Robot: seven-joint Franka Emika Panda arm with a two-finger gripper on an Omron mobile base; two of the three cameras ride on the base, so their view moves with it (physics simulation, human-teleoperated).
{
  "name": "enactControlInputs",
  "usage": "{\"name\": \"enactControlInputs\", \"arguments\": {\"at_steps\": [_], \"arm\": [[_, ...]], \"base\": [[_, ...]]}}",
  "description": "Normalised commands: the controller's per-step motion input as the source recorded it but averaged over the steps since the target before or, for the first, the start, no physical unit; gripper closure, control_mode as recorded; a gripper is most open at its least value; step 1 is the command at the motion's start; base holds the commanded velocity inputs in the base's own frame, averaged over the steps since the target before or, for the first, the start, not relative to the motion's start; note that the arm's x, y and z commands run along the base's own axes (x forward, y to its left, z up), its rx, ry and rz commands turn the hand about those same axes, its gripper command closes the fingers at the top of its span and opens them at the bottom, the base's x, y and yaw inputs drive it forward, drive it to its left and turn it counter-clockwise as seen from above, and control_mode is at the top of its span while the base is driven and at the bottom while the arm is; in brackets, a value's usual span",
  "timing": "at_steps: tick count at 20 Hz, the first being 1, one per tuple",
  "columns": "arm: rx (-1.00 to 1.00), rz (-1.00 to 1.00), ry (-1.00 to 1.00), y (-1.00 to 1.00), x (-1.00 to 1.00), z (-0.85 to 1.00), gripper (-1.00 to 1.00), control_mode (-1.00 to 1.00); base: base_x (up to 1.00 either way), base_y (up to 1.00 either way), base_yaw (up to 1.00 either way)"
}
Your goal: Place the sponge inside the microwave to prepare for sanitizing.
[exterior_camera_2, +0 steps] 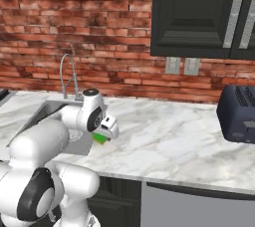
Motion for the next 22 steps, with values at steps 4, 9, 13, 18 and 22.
{"name": "enactControlInputs", "arguments": {"at_steps": [4, 9, 13, 18, 22], "arm": [[-0.05, 0.0, 0.0, 0.21, -0.4, 1.0, 1.0, -1.0], [-0.03, 0.0, 0.0, 0.22, -0.46, 1.0, 1.0, -1.0], [0.0, 0.0, 0.0, 0.12, -0.43, 1.0, 1.0, -1.0], [-0.02, 0.0, 0.0, 0.02, -0.24, 1.0, 1.0, -1.0], [-0.02, 0.0, 0.06, 0.0, -0.1, 1.0, 1.0, -1.0]], "base": [[0.0, 0.0, 0.0], [0.0, 0.0, 0.0], [0.0, 0.0, 0.0], [0.0, 0.0, 0.0], [0.0, 0.0, 0.0]]}}
